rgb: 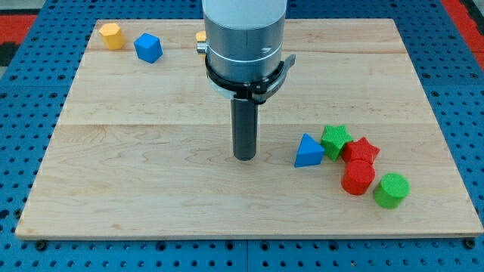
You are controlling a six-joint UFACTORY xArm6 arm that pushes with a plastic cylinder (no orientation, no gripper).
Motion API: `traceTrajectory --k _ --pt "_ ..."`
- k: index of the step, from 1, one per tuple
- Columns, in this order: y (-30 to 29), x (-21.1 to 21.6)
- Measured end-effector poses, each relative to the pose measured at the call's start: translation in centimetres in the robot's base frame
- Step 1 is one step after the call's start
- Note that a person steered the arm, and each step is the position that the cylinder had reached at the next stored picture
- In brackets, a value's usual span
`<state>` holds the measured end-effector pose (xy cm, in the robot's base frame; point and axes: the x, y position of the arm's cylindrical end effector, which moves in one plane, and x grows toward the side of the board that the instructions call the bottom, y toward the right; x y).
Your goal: Slide the yellow hexagon towards the group of blocks
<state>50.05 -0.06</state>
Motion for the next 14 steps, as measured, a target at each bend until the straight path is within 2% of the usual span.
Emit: traceTrajectory --k 1,2,3,4,5,6,7,8,9,10,12,13,14 --pt "-0.3 -0.3" --pt "-4.0 -5.0" --pt "-13.0 -8.0" --pt "-20.8 -12.6" --pt "-26.5 -19.1" --pt "-29.0 -25.3" --pt "-25.8 -27.7" --pt "-17.2 -21.7" --pt "-8.7 -18.5" --pt "-4.0 -16.2" --pt "-3.9 -18.5" --pt "3.5 -17.7" --pt "8.5 -10.1"
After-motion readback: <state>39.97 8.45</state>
